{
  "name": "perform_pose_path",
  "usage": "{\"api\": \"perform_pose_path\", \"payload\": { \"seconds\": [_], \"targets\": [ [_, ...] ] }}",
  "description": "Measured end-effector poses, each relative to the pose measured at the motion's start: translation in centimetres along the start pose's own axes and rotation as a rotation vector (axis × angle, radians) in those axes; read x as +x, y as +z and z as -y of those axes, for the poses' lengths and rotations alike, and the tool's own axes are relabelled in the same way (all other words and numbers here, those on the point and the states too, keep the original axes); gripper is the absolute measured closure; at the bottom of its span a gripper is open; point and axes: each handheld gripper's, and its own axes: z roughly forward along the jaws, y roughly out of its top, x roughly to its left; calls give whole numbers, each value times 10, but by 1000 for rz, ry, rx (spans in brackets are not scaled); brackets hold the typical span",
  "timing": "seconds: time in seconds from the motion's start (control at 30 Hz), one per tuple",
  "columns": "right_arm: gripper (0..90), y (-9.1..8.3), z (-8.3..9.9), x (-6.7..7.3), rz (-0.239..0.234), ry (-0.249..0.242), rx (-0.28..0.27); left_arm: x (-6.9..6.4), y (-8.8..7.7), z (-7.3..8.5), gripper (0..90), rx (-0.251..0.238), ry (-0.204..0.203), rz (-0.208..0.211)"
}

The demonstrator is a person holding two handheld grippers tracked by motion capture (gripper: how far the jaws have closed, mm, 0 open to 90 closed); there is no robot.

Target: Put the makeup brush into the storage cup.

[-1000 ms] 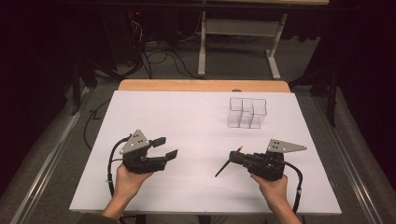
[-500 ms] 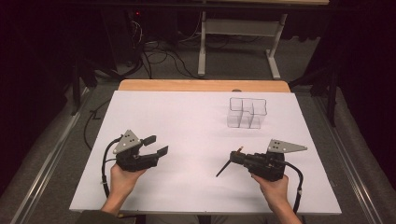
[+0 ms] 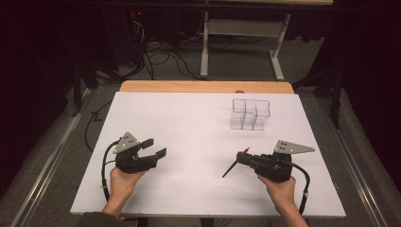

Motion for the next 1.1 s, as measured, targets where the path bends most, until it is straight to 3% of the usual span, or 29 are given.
{"api": "perform_pose_path", "payload": {
  "seconds": [0.13,0.37,0.67,0.93,1.1],
  "targets": [
    [856,-4,-2,-1,12,1,-5,-2,3,2,288,26,9,-7],
    [856,-20,-8,-5,45,-6,-38,2,1,4,260,9,-12,-33],
    [856,-35,-12,-13,102,-10,-14,2,3,8,265,19,-15,-20],
    [856,-43,-17,-22,151,-10,6,6,1,8,264,3,-66,4],
    [856,-48,-23,-26,173,-17,6,6,1,9,262,2,-67,3]
  ]
}}
